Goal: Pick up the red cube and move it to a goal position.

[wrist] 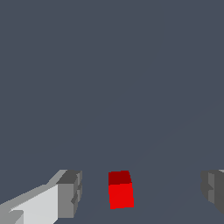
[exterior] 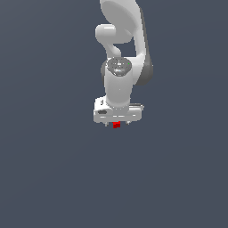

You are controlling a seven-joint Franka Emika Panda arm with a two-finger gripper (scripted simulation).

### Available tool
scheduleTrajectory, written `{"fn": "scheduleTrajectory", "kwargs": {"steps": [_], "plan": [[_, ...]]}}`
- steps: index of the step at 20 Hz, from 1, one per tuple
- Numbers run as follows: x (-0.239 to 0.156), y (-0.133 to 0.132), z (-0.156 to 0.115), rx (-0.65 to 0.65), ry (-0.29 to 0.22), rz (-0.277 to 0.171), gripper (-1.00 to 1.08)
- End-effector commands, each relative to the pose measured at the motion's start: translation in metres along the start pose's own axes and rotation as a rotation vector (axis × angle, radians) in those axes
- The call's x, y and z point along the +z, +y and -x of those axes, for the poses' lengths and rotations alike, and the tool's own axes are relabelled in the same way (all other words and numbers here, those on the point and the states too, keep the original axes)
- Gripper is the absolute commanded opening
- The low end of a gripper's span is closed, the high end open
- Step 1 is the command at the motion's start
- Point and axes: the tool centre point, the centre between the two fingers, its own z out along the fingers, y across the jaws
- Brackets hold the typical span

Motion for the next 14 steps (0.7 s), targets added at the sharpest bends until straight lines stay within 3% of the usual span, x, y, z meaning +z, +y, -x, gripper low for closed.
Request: {"fn": "scheduleTrajectory", "kwargs": {"steps": [1, 14], "plan": [[0.000, 0.000, 0.000, 0.000, 0.000, 0.000, 1.00], [0.034, -0.002, 0.025, -0.024, 0.002, 0.000, 1.00]]}}
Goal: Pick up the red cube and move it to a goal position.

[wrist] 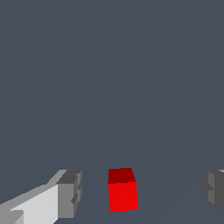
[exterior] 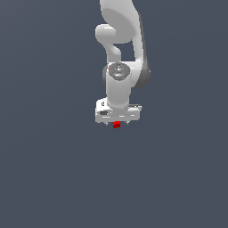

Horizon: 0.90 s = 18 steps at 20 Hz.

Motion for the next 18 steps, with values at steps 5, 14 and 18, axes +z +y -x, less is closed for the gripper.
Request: {"fn": "scheduleTrajectory", "kwargs": {"steps": [5, 14, 18], "plan": [[0.039, -0.003, 0.028, -0.027, 0.001, 0.000, 1.00], [0.091, -0.005, 0.063, -0.063, 0.004, 0.001, 1.00], [0.104, -0.005, 0.071, -0.072, 0.005, 0.001, 1.00]]}}
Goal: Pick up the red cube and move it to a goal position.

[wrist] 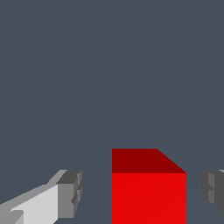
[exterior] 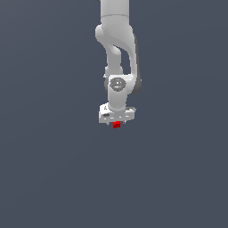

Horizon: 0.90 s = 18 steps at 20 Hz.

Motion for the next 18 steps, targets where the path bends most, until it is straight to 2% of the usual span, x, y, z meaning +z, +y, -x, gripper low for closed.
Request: {"fn": "scheduleTrajectory", "kwargs": {"steps": [1, 6, 7, 18], "plan": [[0.0069, -0.0003, 0.0041, -0.005, 0.002, 0.000, 1.00], [0.0123, -0.0003, 0.0067, -0.008, 0.002, 0.001, 1.00], [0.0123, -0.0003, 0.0067, -0.008, 0.002, 0.001, -1.00], [0.0120, -0.0003, 0.0064, -0.008, 0.002, 0.001, -1.00]]}}
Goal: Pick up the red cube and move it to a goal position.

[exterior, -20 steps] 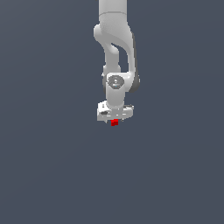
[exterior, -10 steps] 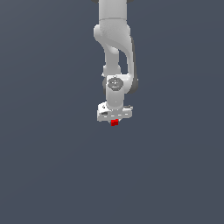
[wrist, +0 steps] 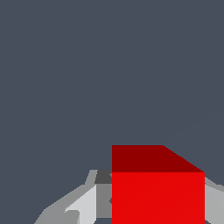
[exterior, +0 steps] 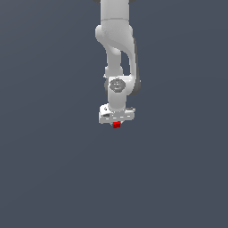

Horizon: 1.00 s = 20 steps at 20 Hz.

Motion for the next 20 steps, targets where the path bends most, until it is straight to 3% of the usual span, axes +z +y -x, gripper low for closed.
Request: {"fn": "scheduleTrajectory", "kwargs": {"steps": [1, 10, 20], "plan": [[0.000, 0.000, -0.001, 0.000, 0.000, 0.000, -1.00], [-0.012, 0.001, -0.025, 0.000, 0.000, 0.000, -1.00], [-0.040, 0.003, -0.084, 0.000, 0.000, 0.000, -1.00]]}}
